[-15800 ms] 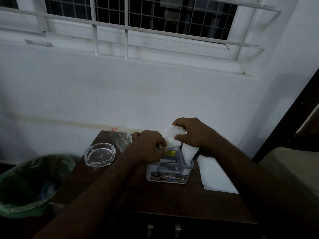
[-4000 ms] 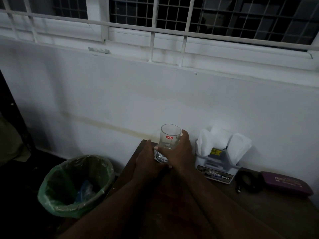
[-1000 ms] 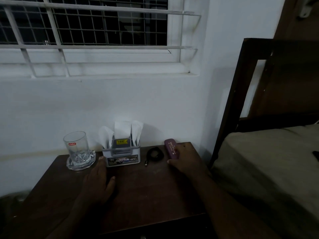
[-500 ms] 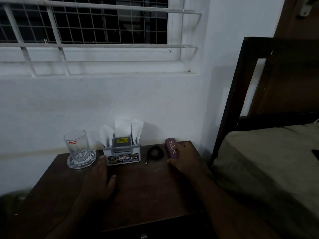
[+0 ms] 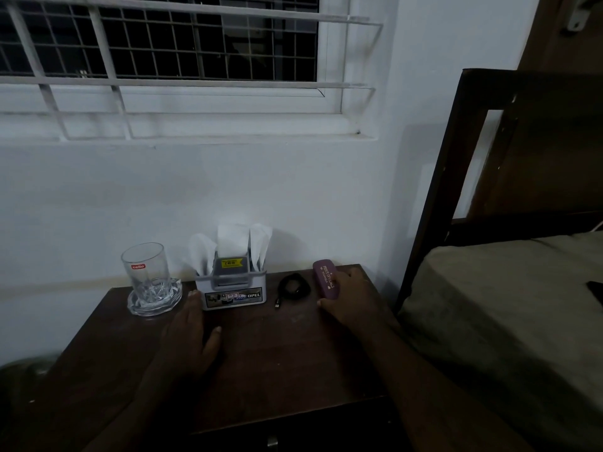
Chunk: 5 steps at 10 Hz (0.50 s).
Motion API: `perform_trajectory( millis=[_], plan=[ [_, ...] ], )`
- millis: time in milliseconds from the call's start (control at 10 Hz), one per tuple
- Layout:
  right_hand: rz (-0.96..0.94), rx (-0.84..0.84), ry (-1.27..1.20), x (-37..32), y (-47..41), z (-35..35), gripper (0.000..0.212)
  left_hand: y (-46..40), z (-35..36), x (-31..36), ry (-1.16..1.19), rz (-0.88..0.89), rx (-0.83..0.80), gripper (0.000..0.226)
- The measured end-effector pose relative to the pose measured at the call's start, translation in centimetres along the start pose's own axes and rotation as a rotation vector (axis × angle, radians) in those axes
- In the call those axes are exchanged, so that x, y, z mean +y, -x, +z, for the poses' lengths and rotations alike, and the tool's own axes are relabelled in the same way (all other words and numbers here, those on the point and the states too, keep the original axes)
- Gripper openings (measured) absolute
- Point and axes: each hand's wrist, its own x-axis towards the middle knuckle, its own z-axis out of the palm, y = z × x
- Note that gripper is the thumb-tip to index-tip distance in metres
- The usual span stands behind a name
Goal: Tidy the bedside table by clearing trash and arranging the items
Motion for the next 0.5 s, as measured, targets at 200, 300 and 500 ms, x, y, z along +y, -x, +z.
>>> perform_trajectory(
  millis=[200,300,500],
  plan=[
    [0.018,0.02,0.031,0.1,-0.1,0.6,0.101,0.4,0.3,0.4,-0.042,0.012,0.083,0.092],
    [-0.063,0.3,0.132,-1.5,0.0,0.1,0.116,1.4,-0.5,2.0,-0.158,0.037,0.29,0.093],
    [-0.508,0.684,0.106,-10.5,-0.7,-2.3,0.08,-3.5,-6.7,5.5,-0.296,0.231,0.625,0.08]
  ],
)
